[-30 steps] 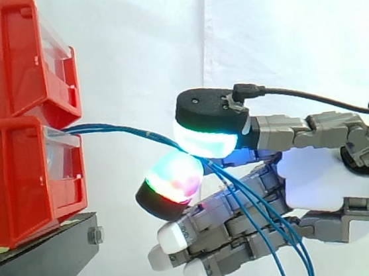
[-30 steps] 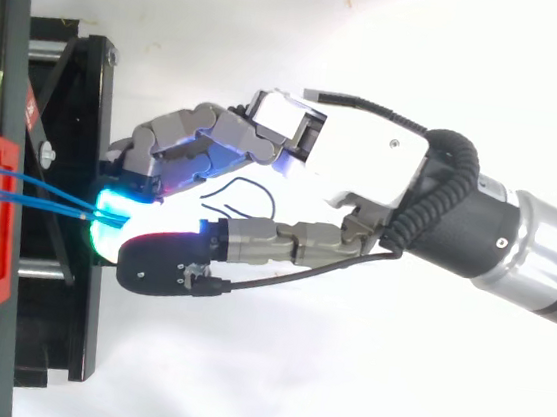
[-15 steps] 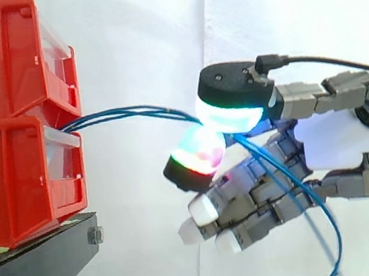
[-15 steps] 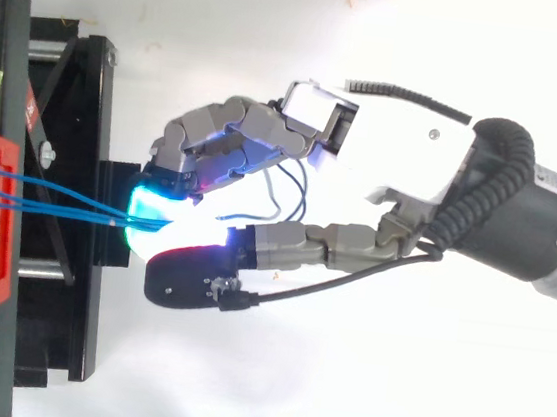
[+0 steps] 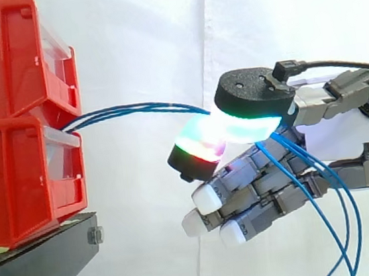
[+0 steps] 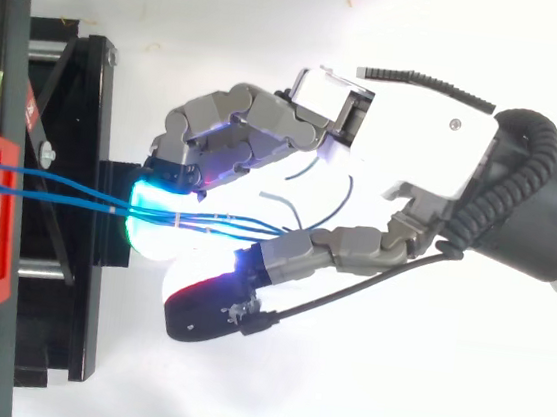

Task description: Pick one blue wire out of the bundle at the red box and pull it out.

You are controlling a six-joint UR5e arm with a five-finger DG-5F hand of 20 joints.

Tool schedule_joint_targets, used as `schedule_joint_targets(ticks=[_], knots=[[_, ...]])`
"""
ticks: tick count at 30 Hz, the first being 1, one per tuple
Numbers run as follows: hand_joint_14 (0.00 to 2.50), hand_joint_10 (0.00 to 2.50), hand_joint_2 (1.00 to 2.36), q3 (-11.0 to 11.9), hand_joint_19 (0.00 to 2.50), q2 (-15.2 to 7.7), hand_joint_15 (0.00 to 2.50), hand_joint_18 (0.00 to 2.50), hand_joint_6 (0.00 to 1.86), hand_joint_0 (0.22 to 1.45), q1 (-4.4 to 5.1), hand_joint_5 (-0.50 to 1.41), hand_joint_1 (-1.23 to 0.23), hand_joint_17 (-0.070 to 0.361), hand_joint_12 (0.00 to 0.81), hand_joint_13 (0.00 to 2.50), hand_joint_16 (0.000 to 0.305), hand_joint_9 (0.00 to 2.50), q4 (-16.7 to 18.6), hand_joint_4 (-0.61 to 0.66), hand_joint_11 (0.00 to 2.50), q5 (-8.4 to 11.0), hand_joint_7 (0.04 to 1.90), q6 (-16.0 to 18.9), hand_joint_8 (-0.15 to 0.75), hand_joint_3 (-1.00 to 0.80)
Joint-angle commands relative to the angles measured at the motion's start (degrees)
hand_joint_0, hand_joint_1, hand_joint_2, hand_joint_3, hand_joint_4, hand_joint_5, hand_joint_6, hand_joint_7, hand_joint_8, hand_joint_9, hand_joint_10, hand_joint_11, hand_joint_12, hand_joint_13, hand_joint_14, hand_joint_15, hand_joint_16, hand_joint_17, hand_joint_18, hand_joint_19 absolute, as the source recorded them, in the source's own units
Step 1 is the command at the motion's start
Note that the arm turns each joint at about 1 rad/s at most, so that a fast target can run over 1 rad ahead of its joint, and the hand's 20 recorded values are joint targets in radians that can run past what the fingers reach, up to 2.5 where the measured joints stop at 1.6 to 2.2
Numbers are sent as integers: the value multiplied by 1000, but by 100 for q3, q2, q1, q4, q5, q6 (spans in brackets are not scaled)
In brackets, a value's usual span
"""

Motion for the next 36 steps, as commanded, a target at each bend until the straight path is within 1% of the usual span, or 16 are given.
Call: schedule_joint_targets(ticks=[1, 2, 4, 8, 11, 14, 16, 18, 21, 25, 28, 30, 36], knots=[[5, 10, 1000, 5, 313, -4, 157, 628, 891, 543, 1, -167, -796, 125, 448, 552, 55, 841, 0, 302, 428, 0, 1041, -6, 401, -500], [5, 10, 1000, 5, 310, -4, 163, 631, 891, 532, 1, -167, -776, 126, 452, 553, 56, 840, 0, 301, 426, 0, 1038, -6, 405, -500], [5, 10, 1000, 5, 306, -4, 163, 652, 894, 475, -8, -168, -688, 137, 479, 558, 61, 839, 0, 305, 431, 0, 1013, -6, 422, -500], [5, 9, 1000, -4, 312, 5, 169, 661, 896, 432, -8, -169, -602, 148, 501, 560, 66, 843, 0, 305, 429, 0, 993, -6, 440, -500], [5, 9, 1000, -4, 311, 5, 169, 654, 896, 438, -8, -170, -561, 147, 495, 548, 65, 840, 0, 291, 420, 0, 973, -6, 439, -500], [5, 11, 1000, 5, 326, 5, 169, 628, 889, 470, -8, -166, -520, 139, 478, 538, 62, 848, 0, 274, 413, 0, 1004, -6, 426, -500], [6, 12, 1002, -4, 329, -4, 174, 617, 887, 484, -8, -162, -452, 137, 471, 534, 61, 850, 0, 261, 415, 0, 1021, -6, 415, -474], [6, 10, 1003, 5, 342, 5, 175, 606, 887, 495, -8, -161, -445, 134, 465, 531, 60, 855, 0, 252, 412, 0, 1015, -15, 411, -453], [6, 10, 1007, 5, 350, 5, 173, 590, 883, 523, -17, -158, -466, 129, 453, 526, 57, 868, 0, 247, 417, 0, 1029, -24, 407, -404], [6, 11, 1014, 5, 345, -4, 176, 597, 884, 544, -17, -149, -570, 124, 444, 538, 55, 892, 0, 242, 424, 0, 1062, -15, 404, -272], [6, 11, 1015, 5, 346, 5, 177, 601, 885, 543, -17, -146, -631, 124, 447, 545, 55, 897, 0, 243, 429, 9, 1077, -15, 406, -223], [6, 10, 1014, 5, 330, 5, 169, 629, 888, 543, -17, -142, -662, 132, 465, 556, 59, 910, 0, 252, 425, 35, 1073, -6, 422, -216], [6, 10, 1013, -4, 335, -4, 177, 613, 889, 545, -17, -144, -715, 130, 461, 546, 58, 913, 0, 251, 431, 35, 1067, -6, 414, -242]])
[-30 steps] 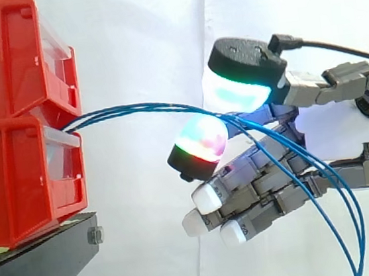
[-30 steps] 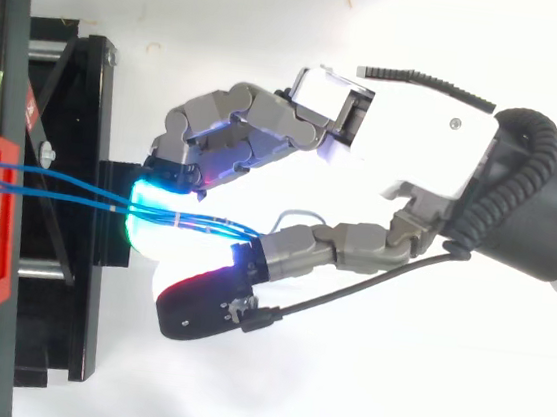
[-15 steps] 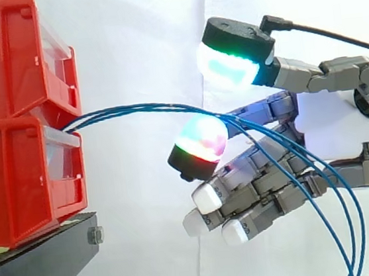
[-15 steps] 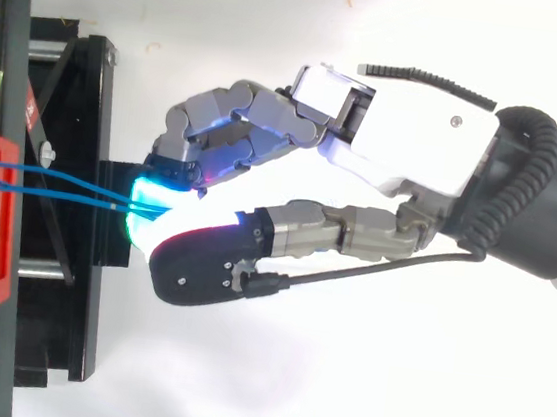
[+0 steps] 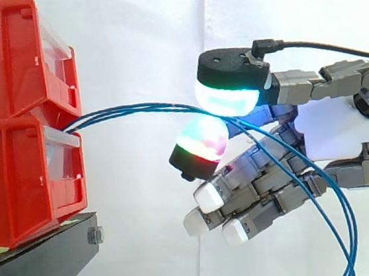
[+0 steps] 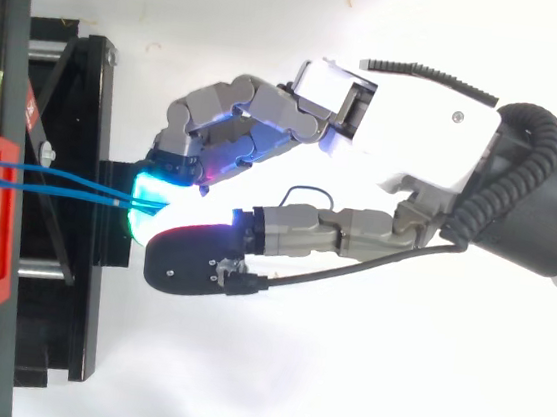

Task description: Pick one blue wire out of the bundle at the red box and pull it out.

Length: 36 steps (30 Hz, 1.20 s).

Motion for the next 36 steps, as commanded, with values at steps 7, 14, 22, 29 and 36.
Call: schedule_joint_targets(ticks=[7, 14, 22, 29, 36], knots=[[6, 13, 1003, 2, 355, -6, 183, 609, 883, 501, 0, -149, -809, 129, 460, 543, 57, 917, -106, 251, 440, -7, 1069, 10, 403, -461], [6, 10, 1000, 2, 334, 3, 183, 643, 882, 441, 0, -146, -524, 144, 492, 554, 64, 940, -88, 254, 433, -24, 1017, -17, 435, -500], [6, 11, 1011, -6, 347, 3, 174, 592, 864, 539, 9, -148, -660, 126, 452, 535, 56, 938, -114, 251, 434, 2, 1054, -8, 404, -331], [6, 11, 1014, 2, 340, -6, 166, 595, 867, 571, 18, -150, -763, 123, 442, 538, 55, 944, -97, 236, 448, -7, 1081, -17, 400, -279], [6, 12, 1005, 2, 331, -6, 162, 589, 879, 634, 9, -163, -943, 120, 430, 523, 53, 913, -97, 221, 457, 2, 1046, -17, 369, -437]])
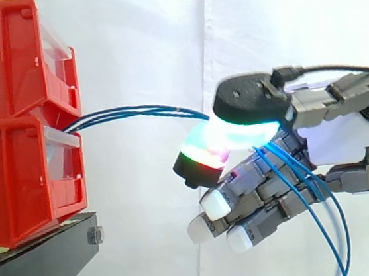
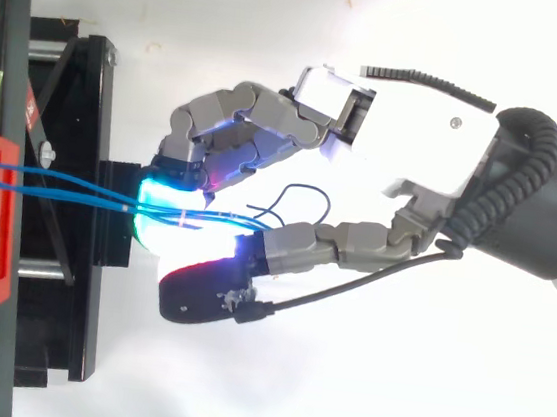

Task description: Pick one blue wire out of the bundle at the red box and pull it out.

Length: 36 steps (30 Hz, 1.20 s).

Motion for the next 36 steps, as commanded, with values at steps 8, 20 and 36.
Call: schedule_joint_targets(ticks=[8, 20, 36], knots=[[6, 11, 1000, -5, 321, -2, 173, 627, 875, 463, -13, -163, -606, 139, 476, 536, 62, 927, 9, 259, 456, -5, 978, -9, 416, -500], [6, 12, 1014, -5, 341, -2, 172, 619, 873, 569, -13, -143, -687, 122, 441, 552, 54, 989, 9, 222, 467, -5, 1065, -9, 402, -291], [6, 13, 1000, 3, 339, -2, 180, 605, 881, 496, -13, -147, -540, 130, 457, 540, 58, 970, 9, 236, 472, -5, 983, -9, 395, -500]])
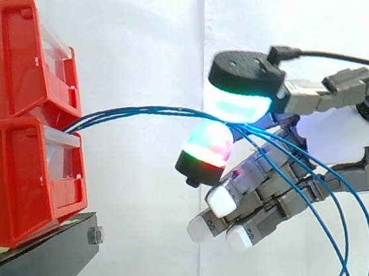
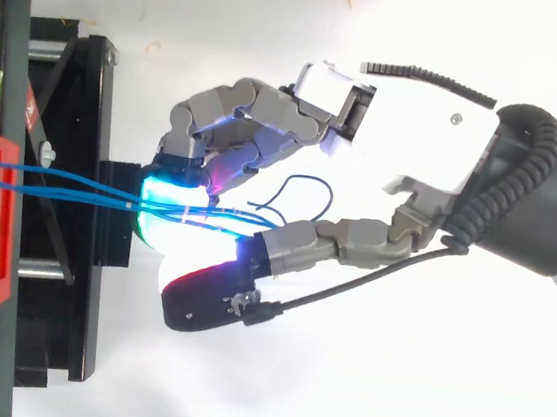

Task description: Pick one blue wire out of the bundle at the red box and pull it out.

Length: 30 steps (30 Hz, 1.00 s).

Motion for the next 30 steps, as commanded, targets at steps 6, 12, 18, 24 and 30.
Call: schedule_joint_targets(ticks=[6, 12, 18, 24, 30], knots=[[6, 11, 1011, 3, 376, 7, 189, 557, 844, 570, -6, -131, -342, 134, 459, 531, 60, 1008, 0, 218, 457, 11, 977, 0, 404, -201], [6, 10, 1010, 3, 345, 7, 204, 637, 838, 549, -6, -136, -490, 144, 489, 596, 64, 1035, 8, 269, 480, 11, 933, 0, 427, -129], [7, 12, 1012, -6, 375, -2, 207, 594, 833, 520, -6, -149, -449, 125, 445, 570, 55, 1006, 8, 252, 486, 11, 954, 0, 395, -345], [7, 14, 1008, 3, 374, -2, 204, 606, 825, 510, -6, -147, -403, 127, 452, 578, 57, 1014, 0, 252, 491, 11, 949, 0, 399, -404], [9, 12, 1014, -6, 379, 7, 212, 616, 844, 531, -6, -150, -560, 123, 442, 591, 55, 1013, 0, 238, 496, 11, 1009, 9, 391, -308]])
